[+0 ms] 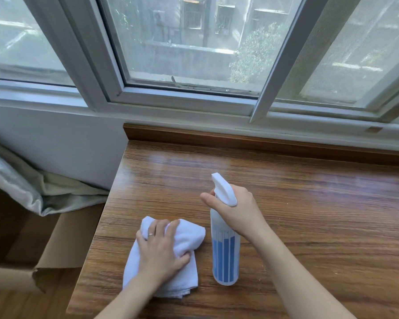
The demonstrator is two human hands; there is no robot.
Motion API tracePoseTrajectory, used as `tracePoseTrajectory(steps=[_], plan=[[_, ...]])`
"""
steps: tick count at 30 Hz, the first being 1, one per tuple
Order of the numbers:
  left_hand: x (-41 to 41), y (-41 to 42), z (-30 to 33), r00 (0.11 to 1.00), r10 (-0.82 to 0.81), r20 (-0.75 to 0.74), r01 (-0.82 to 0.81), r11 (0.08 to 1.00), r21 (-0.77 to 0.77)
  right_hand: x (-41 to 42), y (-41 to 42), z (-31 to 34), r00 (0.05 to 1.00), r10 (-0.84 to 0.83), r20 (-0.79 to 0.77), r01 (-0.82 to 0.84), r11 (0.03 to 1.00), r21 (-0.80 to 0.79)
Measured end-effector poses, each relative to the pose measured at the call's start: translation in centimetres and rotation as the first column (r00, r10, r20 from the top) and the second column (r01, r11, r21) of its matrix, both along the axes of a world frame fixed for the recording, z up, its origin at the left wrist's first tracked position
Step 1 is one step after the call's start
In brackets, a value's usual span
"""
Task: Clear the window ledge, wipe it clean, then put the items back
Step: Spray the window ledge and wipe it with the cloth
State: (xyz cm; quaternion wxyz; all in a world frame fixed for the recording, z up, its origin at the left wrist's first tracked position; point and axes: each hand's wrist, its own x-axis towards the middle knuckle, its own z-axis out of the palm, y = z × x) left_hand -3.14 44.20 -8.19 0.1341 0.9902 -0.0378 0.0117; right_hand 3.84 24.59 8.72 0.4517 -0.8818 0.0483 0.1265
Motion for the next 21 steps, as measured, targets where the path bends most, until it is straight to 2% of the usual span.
tracePoseTrajectory(steps=[8, 12, 17, 21], plan=[[4.5, 0.0, 0.3, 1.0, 0.026, 0.011, -0.026, 0.999, -0.032, -0.1, -0.4, -0.1, 1.0, -0.011, -0.003, 0.011, 1.0, 0.001], [8.6, -0.1, 0.4, 0.997, 0.056, -0.043, -0.058, 0.997, -0.043, 0.1, -0.5, -0.2, 0.999, -0.032, -0.021, 0.032, 0.999, 0.017], [13.9, -0.4, 1.1, 0.989, 0.06, -0.134, -0.058, 0.998, 0.022, 0.8, -0.6, -0.1, 0.997, -0.06, -0.049, 0.061, 0.998, 0.021], [17.6, -1.1, 1.3, 0.987, 0.071, -0.142, -0.066, 0.997, 0.039, 1.5, -0.6, -0.1, 0.996, -0.069, -0.058, 0.069, 0.997, 0.015]])
